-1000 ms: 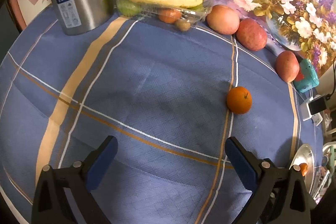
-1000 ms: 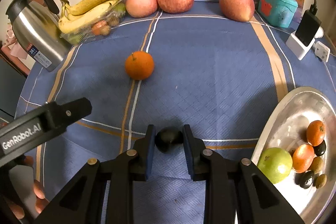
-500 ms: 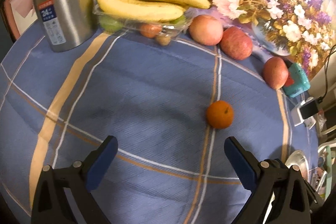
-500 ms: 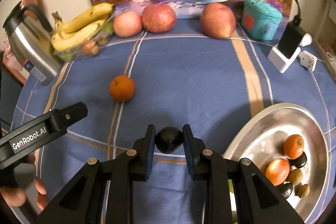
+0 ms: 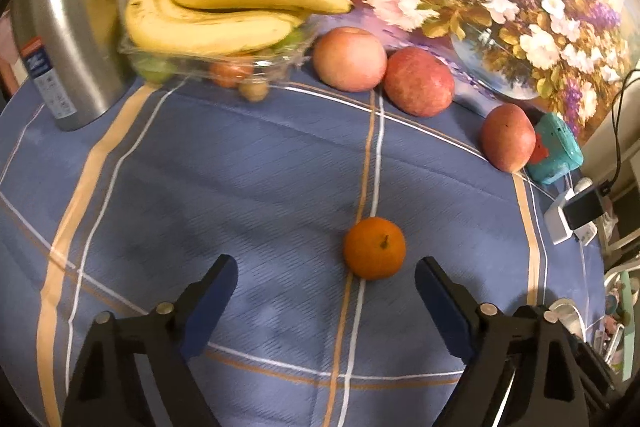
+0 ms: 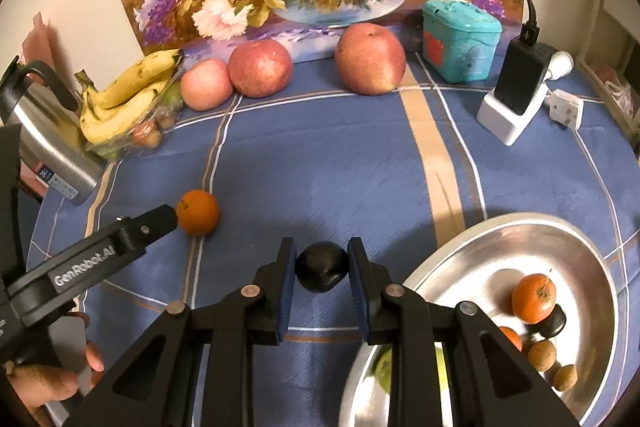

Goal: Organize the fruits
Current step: 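Grasp the last tangerine with the left tool while the right tool holds the plum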

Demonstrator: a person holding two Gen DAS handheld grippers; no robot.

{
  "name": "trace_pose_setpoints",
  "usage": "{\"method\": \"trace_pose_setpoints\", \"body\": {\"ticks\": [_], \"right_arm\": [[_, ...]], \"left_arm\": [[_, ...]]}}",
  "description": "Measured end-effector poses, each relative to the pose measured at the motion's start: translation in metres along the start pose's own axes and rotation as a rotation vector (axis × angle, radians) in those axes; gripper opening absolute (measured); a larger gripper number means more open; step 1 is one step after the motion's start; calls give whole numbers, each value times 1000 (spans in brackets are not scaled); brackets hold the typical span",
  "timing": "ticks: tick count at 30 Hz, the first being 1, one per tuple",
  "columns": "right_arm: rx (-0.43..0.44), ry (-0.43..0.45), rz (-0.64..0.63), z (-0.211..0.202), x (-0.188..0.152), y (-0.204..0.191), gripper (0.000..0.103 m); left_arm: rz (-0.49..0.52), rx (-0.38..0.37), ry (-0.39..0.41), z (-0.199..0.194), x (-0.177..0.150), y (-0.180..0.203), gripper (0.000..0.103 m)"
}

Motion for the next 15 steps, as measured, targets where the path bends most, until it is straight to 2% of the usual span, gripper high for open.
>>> {"method": "trace_pose_setpoints", "body": {"ticks": [15], "right_arm": [[-9,28,8,1,18,10,27]], "left_arm": [[37,2,3,21,7,20,77]]}}
Point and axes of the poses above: each gripper's, at about its wrist camera, not at the fingertips, and z roughly the way its jaws point, y to its right, x to its top, the point moved 8 cm from there along z, roughly the way its jaws point, and after that the axes turned 8 degrees about -y, right-handed, at the moved point
